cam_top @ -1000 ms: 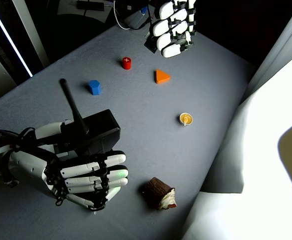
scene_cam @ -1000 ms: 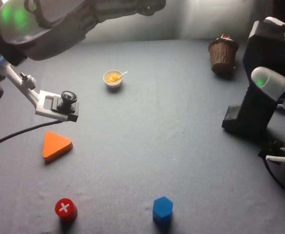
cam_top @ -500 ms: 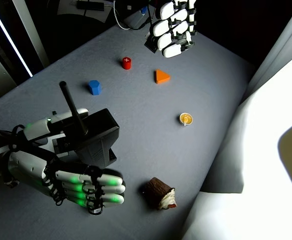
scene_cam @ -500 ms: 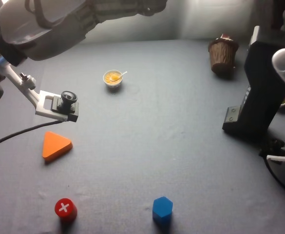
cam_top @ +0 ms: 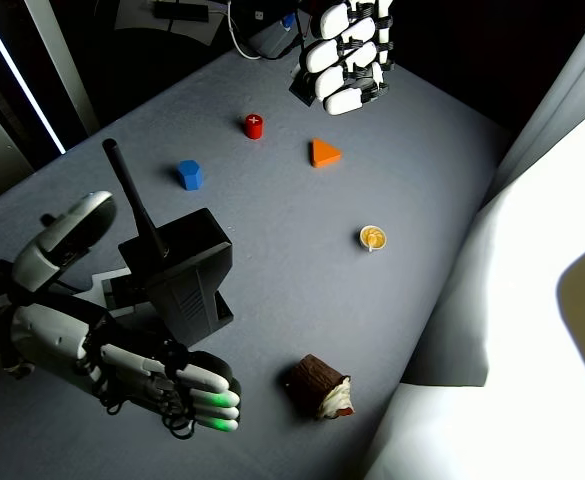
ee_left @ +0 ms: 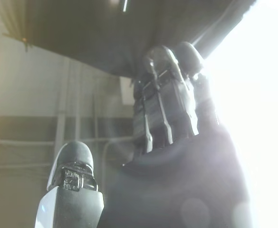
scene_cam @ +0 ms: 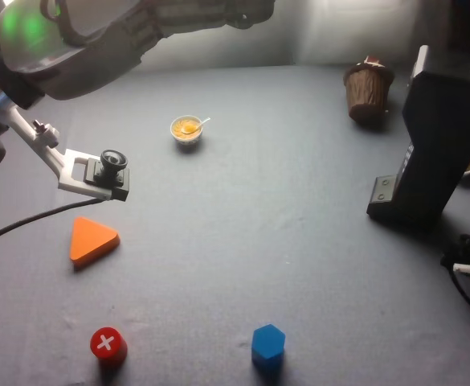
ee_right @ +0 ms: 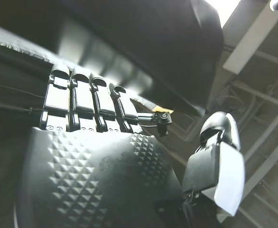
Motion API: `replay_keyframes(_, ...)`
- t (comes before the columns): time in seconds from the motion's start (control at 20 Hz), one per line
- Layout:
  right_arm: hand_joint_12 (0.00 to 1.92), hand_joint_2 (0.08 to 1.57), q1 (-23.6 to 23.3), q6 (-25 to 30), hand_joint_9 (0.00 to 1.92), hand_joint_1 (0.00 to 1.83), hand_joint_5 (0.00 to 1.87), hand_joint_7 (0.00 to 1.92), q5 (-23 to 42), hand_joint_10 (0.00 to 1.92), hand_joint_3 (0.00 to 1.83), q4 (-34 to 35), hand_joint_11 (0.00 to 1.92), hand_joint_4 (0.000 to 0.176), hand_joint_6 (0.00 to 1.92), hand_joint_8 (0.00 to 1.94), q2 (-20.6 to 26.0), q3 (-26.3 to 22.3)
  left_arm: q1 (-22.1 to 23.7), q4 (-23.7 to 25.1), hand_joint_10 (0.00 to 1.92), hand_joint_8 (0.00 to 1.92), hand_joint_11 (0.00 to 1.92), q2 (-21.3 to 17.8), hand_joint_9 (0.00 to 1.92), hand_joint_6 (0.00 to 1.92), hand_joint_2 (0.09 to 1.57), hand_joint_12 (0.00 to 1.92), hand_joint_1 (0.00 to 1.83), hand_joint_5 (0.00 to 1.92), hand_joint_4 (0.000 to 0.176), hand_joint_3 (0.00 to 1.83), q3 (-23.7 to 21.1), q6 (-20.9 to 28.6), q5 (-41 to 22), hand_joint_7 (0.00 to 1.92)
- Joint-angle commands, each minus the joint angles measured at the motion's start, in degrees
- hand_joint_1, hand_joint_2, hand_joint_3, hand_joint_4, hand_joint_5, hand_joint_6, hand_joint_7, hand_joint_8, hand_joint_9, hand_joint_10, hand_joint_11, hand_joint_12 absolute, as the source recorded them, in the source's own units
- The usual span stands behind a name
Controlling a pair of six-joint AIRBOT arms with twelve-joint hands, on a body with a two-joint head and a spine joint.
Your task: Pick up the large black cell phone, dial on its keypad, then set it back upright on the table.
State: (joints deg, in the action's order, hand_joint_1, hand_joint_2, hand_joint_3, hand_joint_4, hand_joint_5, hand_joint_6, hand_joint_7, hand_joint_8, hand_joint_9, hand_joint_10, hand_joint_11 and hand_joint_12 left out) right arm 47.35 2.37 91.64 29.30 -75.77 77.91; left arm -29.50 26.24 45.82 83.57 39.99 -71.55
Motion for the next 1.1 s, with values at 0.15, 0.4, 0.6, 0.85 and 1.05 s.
replay_keyframes(0.15,0.0,0.91,0.2,0.1,0.0,0.0,0.0,0.0,7.8,0.0,0.01,-2.5,0.0,0.06,0.0,0.0,3.8,-3.2,1.3,-3.9,0.0,0.0,0.0,-0.2,0.46,0.0,1.2,0.99,0.0,0.32,0.01,0.0,0.1,0.6,-5.4,0.47)
replay_keyframes(0.4,0.0,0.92,1.1,-1.2,0.0,0.0,0.0,0.0,8.8,0.0,0.01,-2.6,0.0,0.054,0.0,0.0,11.2,-10.5,1.3,-4.2,0.0,0.0,0.0,0.2,0.45,0.0,1.2,0.98,0.0,0.34,0.008,0.0,0.1,0.6,-5.1,0.5)
replay_keyframes(0.6,0.0,0.91,2.5,-1.9,0.0,0.0,0.0,0.0,9.4,0.0,0.0,-2.6,0.0,0.061,0.0,0.0,20.3,-18.1,1.1,-4.3,0.0,0.0,0.0,0.3,0.45,0.0,1.2,0.96,0.0,0.32,0.006,0.0,0.2,0.6,-5.1,0.49)
replay_keyframes(0.85,0.0,0.92,8.3,-1.9,0.0,0.0,0.0,0.0,9.4,0.0,0.01,-2.6,0.0,0.061,0.0,0.0,32.4,-28.8,1.0,-4.5,0.0,0.0,0.0,-0.2,0.45,0.0,1.21,0.94,0.0,0.3,0.004,0.0,-0.7,0.6,-5.1,0.47)
replay_keyframes(1.05,0.0,0.94,16.6,-1.0,0.0,0.0,0.0,0.0,9.4,0.0,0.01,3.5,0.0,0.054,0.0,0.0,42.4,-37.4,1.0,-4.9,0.0,0.0,0.0,-0.6,0.43,0.0,1.21,0.9,0.0,0.31,0.009,0.0,-1.4,0.6,-5.0,0.47)
